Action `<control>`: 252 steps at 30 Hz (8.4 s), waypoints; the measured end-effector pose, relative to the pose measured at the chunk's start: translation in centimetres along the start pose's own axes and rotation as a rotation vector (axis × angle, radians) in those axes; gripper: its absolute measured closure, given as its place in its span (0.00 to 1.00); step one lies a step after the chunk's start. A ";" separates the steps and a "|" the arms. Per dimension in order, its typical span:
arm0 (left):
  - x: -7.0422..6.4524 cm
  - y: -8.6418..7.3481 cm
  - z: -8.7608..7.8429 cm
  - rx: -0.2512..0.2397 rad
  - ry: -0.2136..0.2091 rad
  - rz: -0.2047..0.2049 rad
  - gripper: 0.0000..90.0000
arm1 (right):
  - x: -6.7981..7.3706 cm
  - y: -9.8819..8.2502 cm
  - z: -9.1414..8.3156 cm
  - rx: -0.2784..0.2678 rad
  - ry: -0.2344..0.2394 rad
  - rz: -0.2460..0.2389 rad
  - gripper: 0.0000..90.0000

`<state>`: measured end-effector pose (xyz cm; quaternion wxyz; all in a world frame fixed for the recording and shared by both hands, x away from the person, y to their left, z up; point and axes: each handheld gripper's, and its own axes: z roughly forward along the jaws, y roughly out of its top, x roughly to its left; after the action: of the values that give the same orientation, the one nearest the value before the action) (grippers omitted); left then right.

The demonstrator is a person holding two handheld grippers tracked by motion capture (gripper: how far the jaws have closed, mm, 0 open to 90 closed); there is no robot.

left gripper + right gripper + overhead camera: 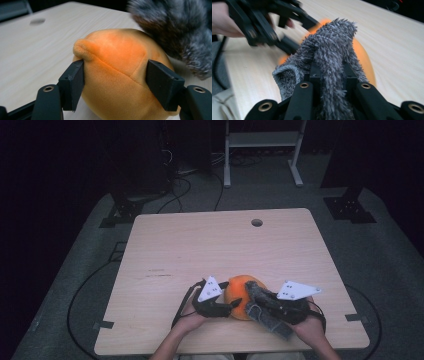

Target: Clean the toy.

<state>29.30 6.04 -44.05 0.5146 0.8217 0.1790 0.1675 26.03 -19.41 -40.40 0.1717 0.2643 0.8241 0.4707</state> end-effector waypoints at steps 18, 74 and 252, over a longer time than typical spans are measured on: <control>-0.7 0.3 0.3 0.035 0.009 -0.006 0.36 | -3.4 -2.1 -0.6 0.092 0.008 0.082 0.84; -1.0 1.4 0.1 0.066 -0.010 -0.037 0.30 | -3.7 -2.4 -0.6 0.074 0.092 0.110 0.84; 1.5 1.4 -0.9 0.021 -0.022 -0.014 0.34 | -2.2 -0.6 0.6 -0.044 0.023 0.162 0.83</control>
<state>30.42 6.88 -42.28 0.5091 0.8274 0.1808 0.1531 27.97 -20.59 -41.18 0.1295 0.3207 0.7915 0.5039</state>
